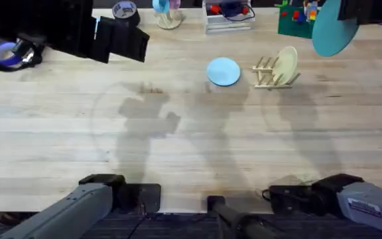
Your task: Pick up the plates from the table one by one and place each into a slot on the dish rack.
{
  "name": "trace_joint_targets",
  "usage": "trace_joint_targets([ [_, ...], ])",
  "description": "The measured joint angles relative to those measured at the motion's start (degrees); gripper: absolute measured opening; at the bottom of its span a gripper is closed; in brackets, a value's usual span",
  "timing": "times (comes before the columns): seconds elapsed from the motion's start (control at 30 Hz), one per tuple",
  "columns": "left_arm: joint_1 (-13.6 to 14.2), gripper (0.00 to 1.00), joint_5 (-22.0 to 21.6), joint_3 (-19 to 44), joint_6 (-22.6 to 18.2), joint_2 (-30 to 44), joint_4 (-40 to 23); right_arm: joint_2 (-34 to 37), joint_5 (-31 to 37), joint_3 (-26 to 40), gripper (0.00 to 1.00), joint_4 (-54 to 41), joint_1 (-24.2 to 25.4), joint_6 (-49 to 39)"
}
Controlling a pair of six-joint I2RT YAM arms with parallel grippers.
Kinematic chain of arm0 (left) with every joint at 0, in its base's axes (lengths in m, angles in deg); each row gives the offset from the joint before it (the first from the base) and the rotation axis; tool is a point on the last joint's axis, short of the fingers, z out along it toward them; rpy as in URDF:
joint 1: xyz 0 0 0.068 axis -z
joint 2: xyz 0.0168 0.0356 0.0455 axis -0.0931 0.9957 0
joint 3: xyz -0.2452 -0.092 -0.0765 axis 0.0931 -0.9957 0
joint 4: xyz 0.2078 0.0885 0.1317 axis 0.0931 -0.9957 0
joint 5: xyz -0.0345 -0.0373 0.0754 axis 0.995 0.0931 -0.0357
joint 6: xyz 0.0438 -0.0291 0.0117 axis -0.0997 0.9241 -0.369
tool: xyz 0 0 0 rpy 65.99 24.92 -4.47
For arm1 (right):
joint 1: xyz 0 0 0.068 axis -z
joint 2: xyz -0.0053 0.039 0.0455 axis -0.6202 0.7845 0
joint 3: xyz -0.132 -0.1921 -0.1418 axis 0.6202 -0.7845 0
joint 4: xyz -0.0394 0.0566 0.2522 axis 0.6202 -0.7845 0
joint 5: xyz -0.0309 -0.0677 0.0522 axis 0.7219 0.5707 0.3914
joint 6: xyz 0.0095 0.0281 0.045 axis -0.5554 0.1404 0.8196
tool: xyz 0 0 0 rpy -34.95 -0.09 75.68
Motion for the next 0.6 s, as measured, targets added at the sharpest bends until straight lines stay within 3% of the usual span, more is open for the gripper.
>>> trace_joint_targets([
  [0.6,0.0,0.992,0.0,0.0,0.0,0.0,0.0,0.7,0.0,0.0,0.029,-0.9,0.0,1.1],
])
